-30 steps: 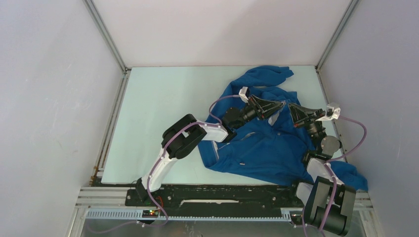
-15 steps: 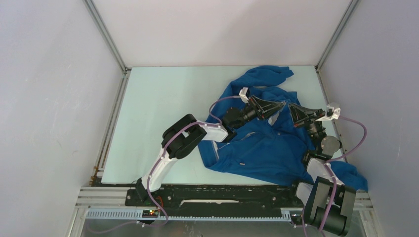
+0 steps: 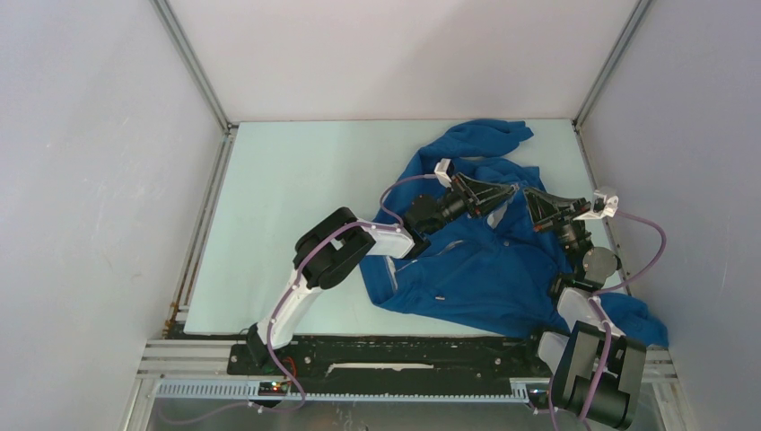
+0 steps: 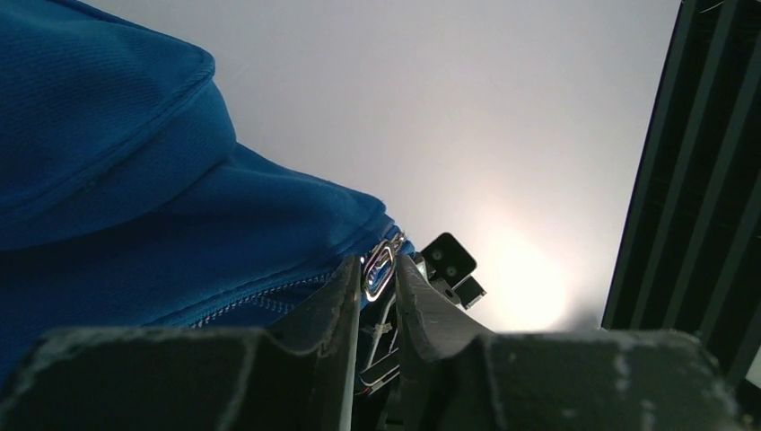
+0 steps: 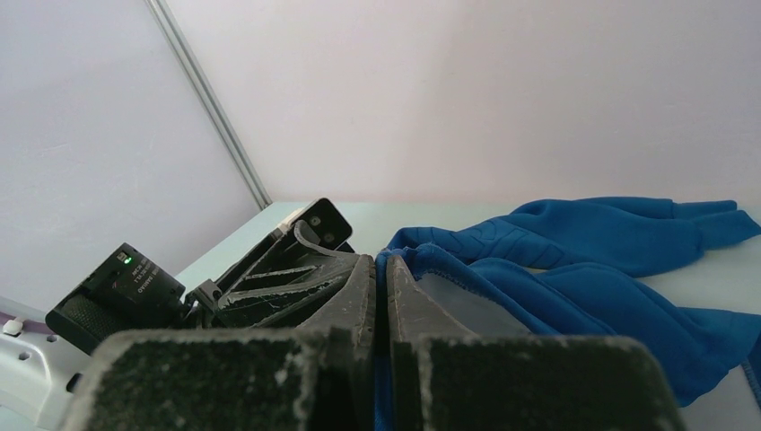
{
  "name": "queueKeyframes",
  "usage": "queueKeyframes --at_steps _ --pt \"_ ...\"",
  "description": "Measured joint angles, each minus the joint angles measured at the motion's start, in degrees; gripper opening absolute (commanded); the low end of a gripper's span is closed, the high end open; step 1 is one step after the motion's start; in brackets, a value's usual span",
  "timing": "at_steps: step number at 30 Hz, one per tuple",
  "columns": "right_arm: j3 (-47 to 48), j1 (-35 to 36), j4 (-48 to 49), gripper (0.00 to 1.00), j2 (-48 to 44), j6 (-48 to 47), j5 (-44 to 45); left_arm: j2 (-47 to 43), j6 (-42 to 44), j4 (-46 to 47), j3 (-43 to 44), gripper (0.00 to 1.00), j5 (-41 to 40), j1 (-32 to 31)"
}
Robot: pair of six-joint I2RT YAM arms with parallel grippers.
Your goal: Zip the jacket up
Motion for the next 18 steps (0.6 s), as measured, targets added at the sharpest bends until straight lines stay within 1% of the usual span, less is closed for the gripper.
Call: queueKeyframes --at_steps 8,18 --pt "0.0 0.0 0.0 0.0 0.0 0.04 -0.07 0.0 -1.99 1.55 0.07 0.21 -0.15 0.0" --pt "0.0 0.0 0.0 0.0 0.0 0.09 -0.39 0.02 -3.04 2.12 1.46 0.2 -0.15 0.0"
